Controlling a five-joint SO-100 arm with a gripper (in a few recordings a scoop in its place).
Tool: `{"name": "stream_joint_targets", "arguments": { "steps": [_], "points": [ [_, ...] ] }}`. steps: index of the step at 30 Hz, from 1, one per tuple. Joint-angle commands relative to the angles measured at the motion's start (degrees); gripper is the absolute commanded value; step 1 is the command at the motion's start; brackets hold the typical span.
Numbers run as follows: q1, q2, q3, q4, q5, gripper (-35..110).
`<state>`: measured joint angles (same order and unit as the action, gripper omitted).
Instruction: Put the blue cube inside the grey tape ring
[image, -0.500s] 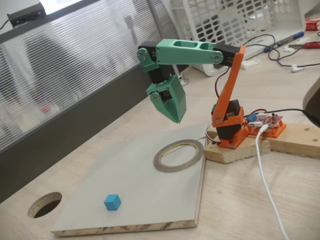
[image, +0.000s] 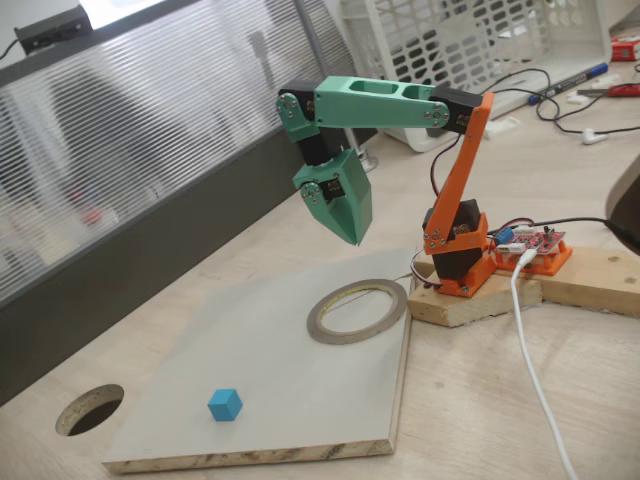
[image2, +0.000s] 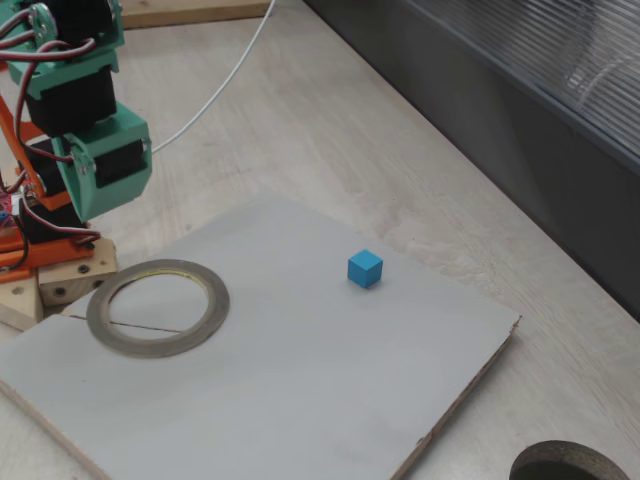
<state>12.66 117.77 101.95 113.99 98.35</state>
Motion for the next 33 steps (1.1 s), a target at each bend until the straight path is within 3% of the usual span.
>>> {"name": "stream_joint_targets", "arguments": {
  "steps": [1, 7, 14, 17, 23, 27, 33],
  "points": [
    [0.44, 1.23, 0.26, 1.23, 0.53, 1],
    [-3.52, 1.93, 0.26, 1.23, 0.35, 1],
    [-34.01, 1.76, 0.26, 1.23, 0.62, 1],
    [-41.22, 1.23, 0.26, 1.23, 0.62, 1],
    [-41.66, 0.62, -0.09, 1.23, 0.62, 1],
    [-41.48, -10.37, -4.31, 1.23, 0.62, 1],
    [-41.40, -38.58, -35.16, 1.23, 0.53, 1]
  ]
}}
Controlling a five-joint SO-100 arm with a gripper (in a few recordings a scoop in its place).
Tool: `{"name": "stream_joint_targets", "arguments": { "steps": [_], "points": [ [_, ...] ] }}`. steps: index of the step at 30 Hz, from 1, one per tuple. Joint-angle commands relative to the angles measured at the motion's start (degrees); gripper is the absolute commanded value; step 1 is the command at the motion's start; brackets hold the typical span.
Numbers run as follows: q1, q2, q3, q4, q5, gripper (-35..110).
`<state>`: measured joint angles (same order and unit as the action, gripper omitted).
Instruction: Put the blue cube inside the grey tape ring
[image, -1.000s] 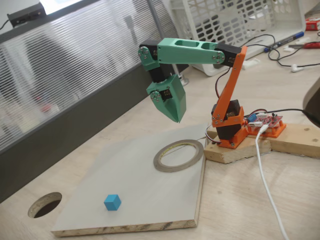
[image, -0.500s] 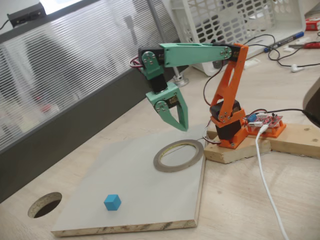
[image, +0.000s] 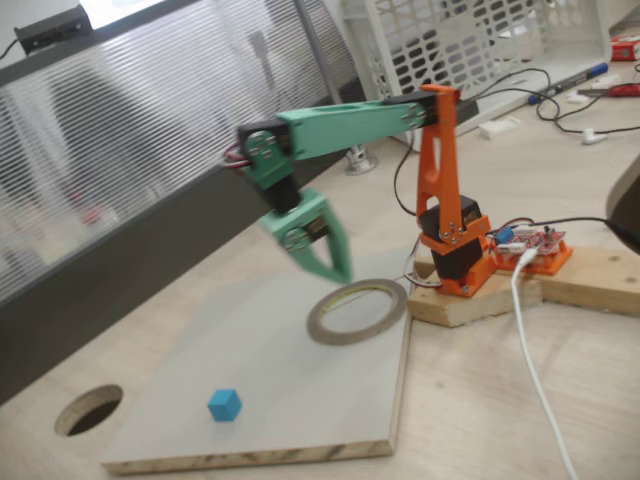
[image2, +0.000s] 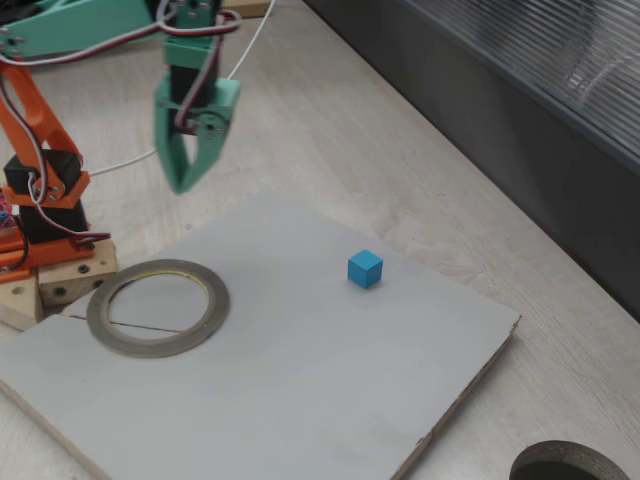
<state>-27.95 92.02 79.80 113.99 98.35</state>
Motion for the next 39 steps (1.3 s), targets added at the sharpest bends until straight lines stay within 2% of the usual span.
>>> {"name": "stream_joint_targets", "arguments": {
  "steps": [1, 6, 9, 39],
  "points": [
    [-0.70, -18.02, -19.60, 1.23, 0.35, 1],
    [2.64, -39.46, -51.94, 1.14, 0.26, 1],
    [3.43, -45.97, -62.84, 1.14, 0.09, 1],
    [3.43, -47.64, -58.80, 1.23, 0.26, 2]
  ]
}}
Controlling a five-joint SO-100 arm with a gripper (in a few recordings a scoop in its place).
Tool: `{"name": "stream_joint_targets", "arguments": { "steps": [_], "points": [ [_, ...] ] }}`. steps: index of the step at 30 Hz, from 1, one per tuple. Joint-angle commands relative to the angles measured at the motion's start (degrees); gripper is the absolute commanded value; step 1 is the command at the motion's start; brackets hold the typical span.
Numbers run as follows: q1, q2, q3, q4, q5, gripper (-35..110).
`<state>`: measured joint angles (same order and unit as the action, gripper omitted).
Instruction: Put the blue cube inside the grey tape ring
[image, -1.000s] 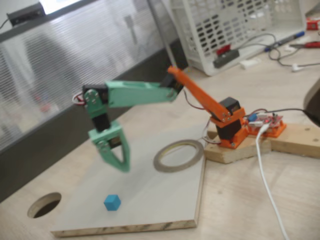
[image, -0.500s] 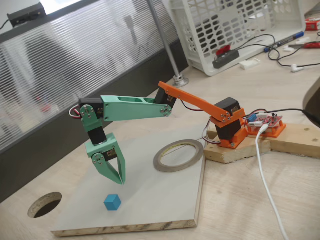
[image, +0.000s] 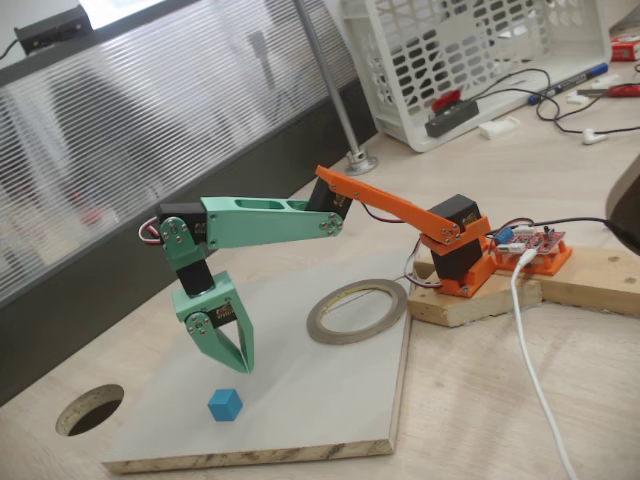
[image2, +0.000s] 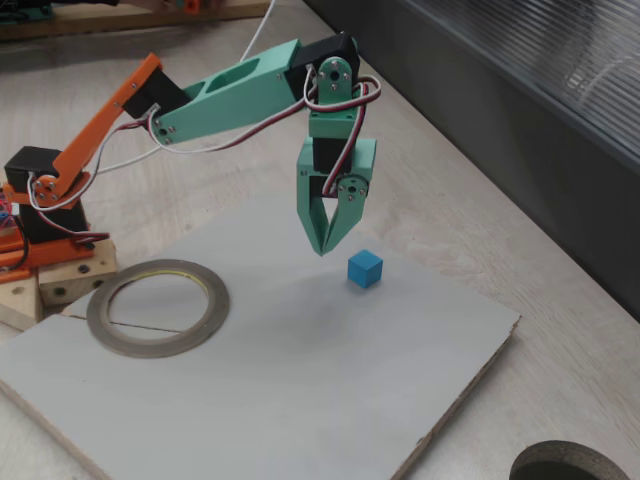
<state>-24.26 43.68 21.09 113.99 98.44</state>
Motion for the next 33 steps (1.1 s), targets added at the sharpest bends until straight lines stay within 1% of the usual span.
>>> {"name": "stream_joint_targets", "arguments": {
  "steps": [1, 10, 12, 13, 15, 22, 25, 28, 33],
  "points": [
    [-0.26, 0.88, -0.09, 1.23, 0.18, 1],
    [-0.18, 0.88, -0.62, 1.23, 0.53, 2],
    [-0.18, 1.14, -0.79, 1.14, 0.53, 5],
    [-0.18, 1.23, -0.79, 1.05, 0.53, 8],
    [-0.26, 1.32, -0.88, 1.05, 0.53, 18],
    [-0.18, 1.32, -0.35, 1.23, 0.62, 70],
    [-0.18, 0.70, -0.18, 1.23, 0.62, 85],
    [-0.18, 0.53, -0.35, 1.23, 0.62, 92],
    [-0.35, 0.53, -0.09, 1.23, 0.18, 92]
  ]
}}
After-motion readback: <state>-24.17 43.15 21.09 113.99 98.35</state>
